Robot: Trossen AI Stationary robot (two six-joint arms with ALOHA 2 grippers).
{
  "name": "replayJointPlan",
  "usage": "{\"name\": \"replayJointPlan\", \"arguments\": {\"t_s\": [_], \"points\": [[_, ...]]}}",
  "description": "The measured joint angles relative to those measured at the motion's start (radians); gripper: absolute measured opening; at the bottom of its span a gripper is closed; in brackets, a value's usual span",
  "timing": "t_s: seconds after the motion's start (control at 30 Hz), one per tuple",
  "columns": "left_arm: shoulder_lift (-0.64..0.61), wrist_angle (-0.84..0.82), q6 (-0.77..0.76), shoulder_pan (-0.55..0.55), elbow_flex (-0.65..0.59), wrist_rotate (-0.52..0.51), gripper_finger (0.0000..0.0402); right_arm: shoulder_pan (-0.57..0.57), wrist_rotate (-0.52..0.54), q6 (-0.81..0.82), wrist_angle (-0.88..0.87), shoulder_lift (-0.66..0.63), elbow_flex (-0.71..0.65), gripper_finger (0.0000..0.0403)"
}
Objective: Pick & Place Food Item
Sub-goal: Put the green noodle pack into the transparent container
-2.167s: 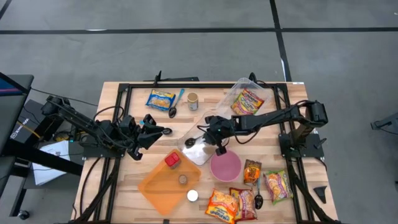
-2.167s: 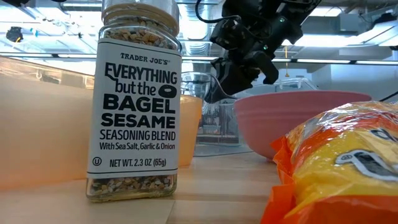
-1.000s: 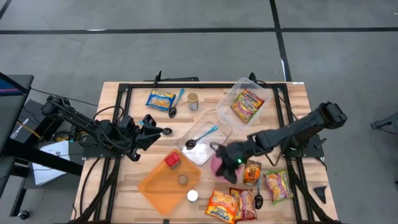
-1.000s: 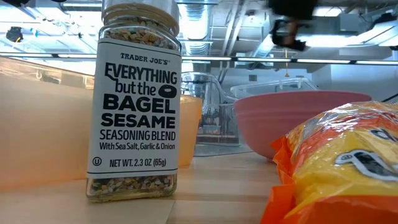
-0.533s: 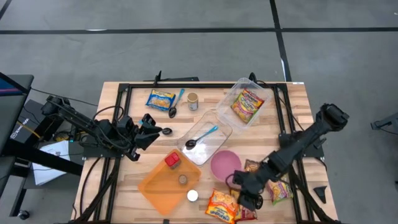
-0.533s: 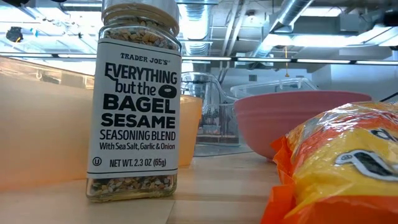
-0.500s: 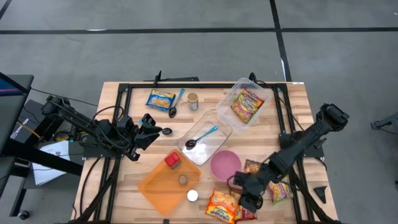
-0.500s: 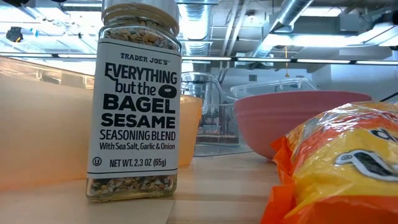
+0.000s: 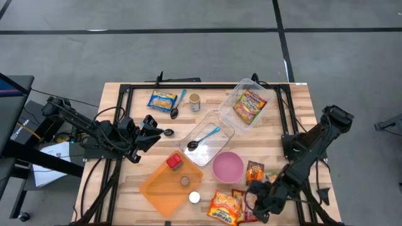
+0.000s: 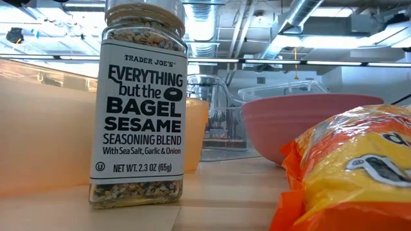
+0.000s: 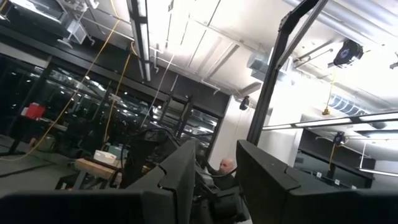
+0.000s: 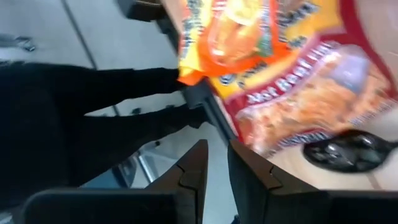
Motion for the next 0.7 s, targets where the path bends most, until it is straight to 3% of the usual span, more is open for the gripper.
{"name": "replayJointPlan", "arguments": {"t_s": [0.4,0.7], "points": [[0.000,0.000,0.000,0.000,0.000,0.000,0.0112,0.009,0.026,0.070,-0.084,0.000,0.000,0.0059],[0.000,0.000,0.000,0.000,0.000,0.000,0.0112,-0.015,-0.029,0.358,-0.353,0.000,0.000,0.0059]]}}
